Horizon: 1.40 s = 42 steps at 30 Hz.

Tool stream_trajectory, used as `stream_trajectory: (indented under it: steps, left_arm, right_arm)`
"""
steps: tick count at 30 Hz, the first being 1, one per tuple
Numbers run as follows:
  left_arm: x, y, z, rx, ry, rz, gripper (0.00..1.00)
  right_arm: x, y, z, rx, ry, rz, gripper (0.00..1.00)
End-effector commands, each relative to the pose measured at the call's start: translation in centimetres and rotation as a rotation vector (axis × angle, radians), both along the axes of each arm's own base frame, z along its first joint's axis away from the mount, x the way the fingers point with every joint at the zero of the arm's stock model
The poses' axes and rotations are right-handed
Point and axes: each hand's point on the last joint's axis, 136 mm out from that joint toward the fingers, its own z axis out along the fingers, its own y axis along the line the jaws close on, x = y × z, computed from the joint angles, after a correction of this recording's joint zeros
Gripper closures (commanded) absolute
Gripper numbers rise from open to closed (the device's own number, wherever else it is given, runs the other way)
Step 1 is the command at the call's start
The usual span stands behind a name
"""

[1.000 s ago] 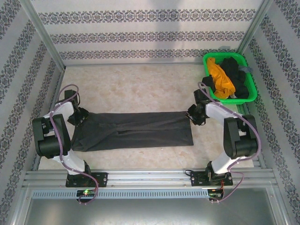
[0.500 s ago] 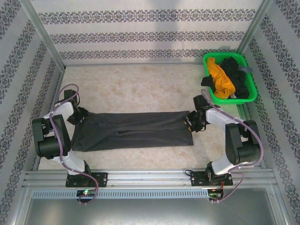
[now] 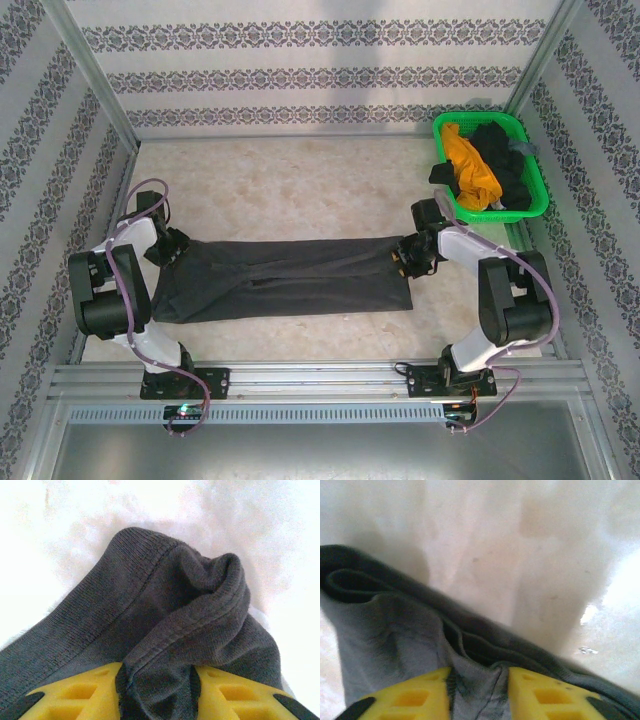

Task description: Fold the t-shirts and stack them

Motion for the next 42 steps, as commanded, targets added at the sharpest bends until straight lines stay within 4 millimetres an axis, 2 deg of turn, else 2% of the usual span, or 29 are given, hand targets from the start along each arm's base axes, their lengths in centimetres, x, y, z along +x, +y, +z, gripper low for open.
stream_trajectory:
  steps: [1, 5, 9, 13, 17, 19, 20, 22, 24, 28, 31, 34, 37, 40, 42]
  left_arm:
    - [0.8, 0.3, 0.8, 0.003, -0.043, -0.005, 0.61]
    - [0.8, 0.3, 0.6, -0.002, -0.035, -0.002, 0.63]
    - [0.5, 0.3, 0.2, -0.005, -0.022, 0.005, 0.68]
    - [0.3, 0.3, -0.2, -0.005, -0.008, 0.014, 0.72]
    - [0.2, 0.3, -0.6, -0.009, 0.002, 0.024, 0.74]
    - [0.2, 0.3, -0.8, -0.009, 0.004, 0.023, 0.75]
    - [0.2, 0.4, -0.8, -0.009, 0.008, 0.024, 0.75]
    - [0.2, 0.3, -0.8, -0.010, 0.009, 0.023, 0.75]
    - [0.3, 0.3, -0.3, -0.010, 0.000, 0.019, 0.76]
    - [0.5, -0.4, 2.3, 0.021, -0.022, -0.026, 0.72]
    - [-0.3, -1.7, 3.9, 0.030, -0.025, -0.053, 0.70]
    - [-0.8, -3.7, 3.7, -0.006, -0.015, -0.076, 0.69]
    - [-1.1, -5.9, 2.0, -0.086, 0.005, -0.074, 0.70]
    - [-1.0, -7.4, 0.3, -0.143, 0.034, -0.078, 0.70]
    - [-0.9, -8.0, -0.5, -0.172, 0.048, -0.078, 0.70]
  right_arm:
    - [-0.8, -0.6, 0.1, -0.025, 0.052, 0.001, 0.75]
    - [-1.4, -1.7, 1.6, -0.079, 0.034, 0.025, 0.92]
    - [-1.8, -2.0, 3.0, -0.104, 0.009, 0.069, 1.00]
    - [-3.0, -2.3, 3.3, -0.120, 0.022, 0.093, 1.00]
    - [-4.6, -2.7, 1.6, -0.123, 0.061, 0.093, 0.99]
    - [-4.7, -2.6, 0.5, -0.102, 0.068, 0.099, 0.92]
    - [-4.7, -2.7, 0.1, -0.102, 0.082, 0.104, 0.85]
    - [-4.5, -3.0, -0.1, -0.114, 0.090, 0.123, 0.71]
    - [-3.9, -3.0, 0.7, -0.121, 0.068, 0.135, 0.65]
    - [-1.9, -2.7, 4.2, -0.209, -0.052, 0.212, 0.67]
    - [-0.4, -0.6, 5.1, -0.215, -0.115, 0.282, 0.71]
    - [0.9, 2.2, 4.1, -0.163, -0.141, 0.333, 0.74]
    - [1.9, 4.2, 2.8, -0.127, -0.123, 0.367, 0.75]
    - [2.5, 4.7, 1.2, -0.135, -0.083, 0.393, 0.74]
    - [2.7, 4.1, 0.3, -0.161, -0.034, 0.398, 0.72]
